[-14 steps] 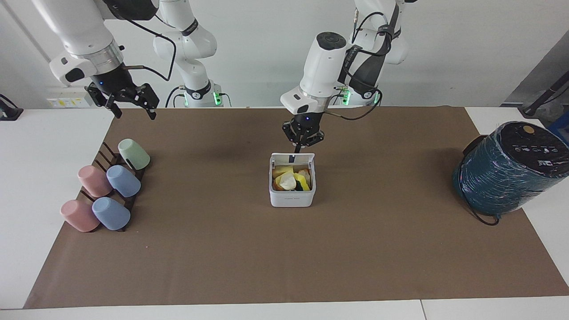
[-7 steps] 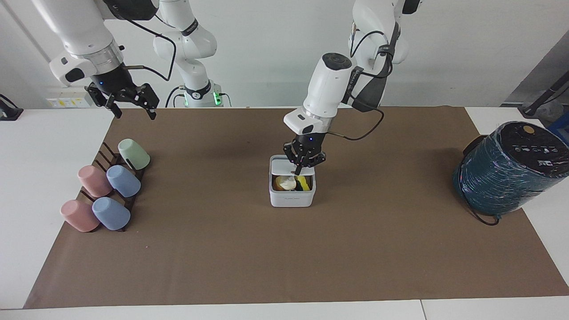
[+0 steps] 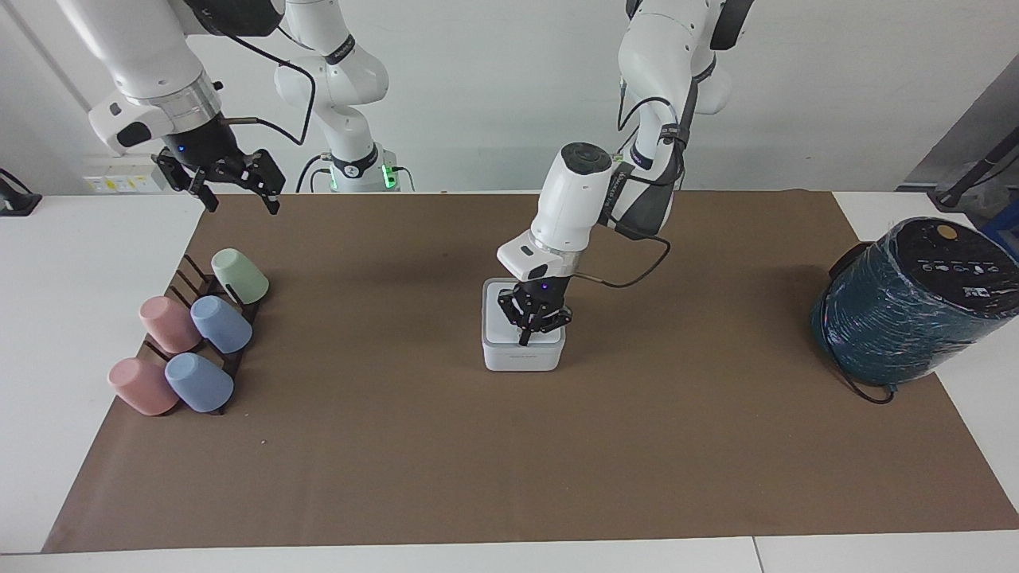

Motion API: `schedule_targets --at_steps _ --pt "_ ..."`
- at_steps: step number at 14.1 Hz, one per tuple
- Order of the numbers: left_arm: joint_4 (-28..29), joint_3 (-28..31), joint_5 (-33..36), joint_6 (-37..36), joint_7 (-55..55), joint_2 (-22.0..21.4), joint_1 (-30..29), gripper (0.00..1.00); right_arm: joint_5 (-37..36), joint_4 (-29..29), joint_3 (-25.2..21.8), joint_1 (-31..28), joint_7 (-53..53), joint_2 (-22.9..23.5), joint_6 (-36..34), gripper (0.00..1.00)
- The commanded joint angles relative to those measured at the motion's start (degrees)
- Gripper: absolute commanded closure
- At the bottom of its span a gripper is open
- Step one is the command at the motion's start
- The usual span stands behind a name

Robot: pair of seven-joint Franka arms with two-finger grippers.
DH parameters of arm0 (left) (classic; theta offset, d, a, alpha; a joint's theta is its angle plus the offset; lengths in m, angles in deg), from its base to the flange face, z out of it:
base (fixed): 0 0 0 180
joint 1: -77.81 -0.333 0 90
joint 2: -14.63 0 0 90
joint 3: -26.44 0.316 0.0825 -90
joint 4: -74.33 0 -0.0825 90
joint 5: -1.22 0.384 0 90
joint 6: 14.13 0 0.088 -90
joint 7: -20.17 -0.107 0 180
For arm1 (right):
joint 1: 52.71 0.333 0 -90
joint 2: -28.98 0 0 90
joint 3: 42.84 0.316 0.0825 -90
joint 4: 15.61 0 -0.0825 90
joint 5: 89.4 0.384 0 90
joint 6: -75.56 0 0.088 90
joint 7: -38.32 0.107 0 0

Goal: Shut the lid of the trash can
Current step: 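Press the lid flat onto the bin with the left gripper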

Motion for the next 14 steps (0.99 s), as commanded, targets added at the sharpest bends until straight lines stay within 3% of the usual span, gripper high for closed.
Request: schedule_targets --at_steps 1,14 --pt "-1.31 0.09 1.05 1.36 -0.11 1.79 0.13 1.0 0.12 1.11 0.17 -0.26 -0.99 -1.3 -0.66 0.0" --pt "2.64 0.18 1.05 -0.3 -0.11 1.88 -0.05 1.0 0.12 1.11 0.09 -0.26 -0.99 -1.3 -0.66 0.0"
